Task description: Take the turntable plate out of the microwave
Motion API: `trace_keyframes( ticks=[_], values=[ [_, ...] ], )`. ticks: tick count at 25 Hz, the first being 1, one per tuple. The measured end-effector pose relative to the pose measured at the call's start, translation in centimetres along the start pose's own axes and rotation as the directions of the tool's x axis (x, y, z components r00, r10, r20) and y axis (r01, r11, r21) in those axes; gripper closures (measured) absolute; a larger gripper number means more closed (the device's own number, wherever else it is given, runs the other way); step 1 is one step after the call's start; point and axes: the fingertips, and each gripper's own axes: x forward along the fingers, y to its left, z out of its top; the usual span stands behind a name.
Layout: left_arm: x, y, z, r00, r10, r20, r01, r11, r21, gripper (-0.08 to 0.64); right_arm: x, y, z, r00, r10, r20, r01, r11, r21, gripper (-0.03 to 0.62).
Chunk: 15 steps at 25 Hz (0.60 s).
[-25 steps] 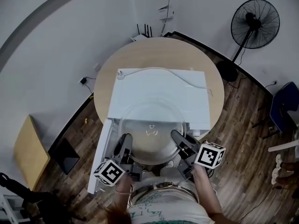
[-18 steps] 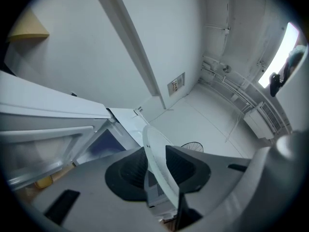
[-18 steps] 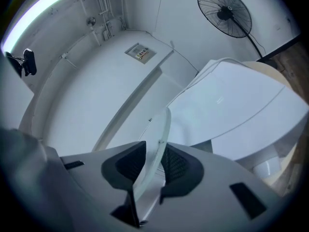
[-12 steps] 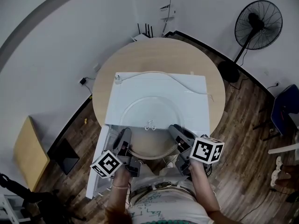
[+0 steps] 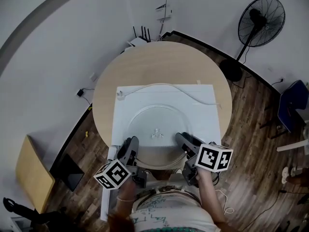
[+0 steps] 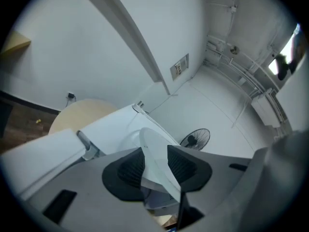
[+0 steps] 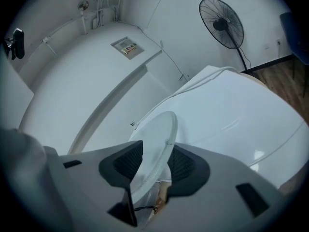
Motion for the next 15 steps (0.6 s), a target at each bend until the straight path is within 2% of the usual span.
trace_keyframes(
  ticks=[2, 4, 11, 15],
  values=[
    [0.7, 0.3, 0.2, 0.997, 0.041, -0.064, -0.034, 0.994, 0.107, 0.399, 0.6, -0.2, 0.1, 0.999, -0.038, -0.033, 0.038, 0.999, 0.004, 0.456],
    [1.3, 0.5, 0.3, 0.992, 0.06, -0.113, -0.041, 0.986, 0.162, 0.378, 0.9, -0.5, 0.1, 0.995, -0.072, -0.065, 0.073, 0.997, 0.01, 0.445],
    [2.4, 0.6, 0.7, 0.968, 0.071, -0.241, -0.024, 0.981, 0.192, 0.368, 1.5, -0.7, 0.3, 0.978, -0.1, -0.182, 0.107, 0.994, 0.026, 0.433],
    [2.4, 0.6, 0.6, 0.926, 0.052, -0.373, 0.021, 0.982, 0.19, 0.367, 1.5, -0.6, 0.2, 0.964, -0.121, -0.237, 0.128, 0.992, 0.013, 0.422]
  ],
)
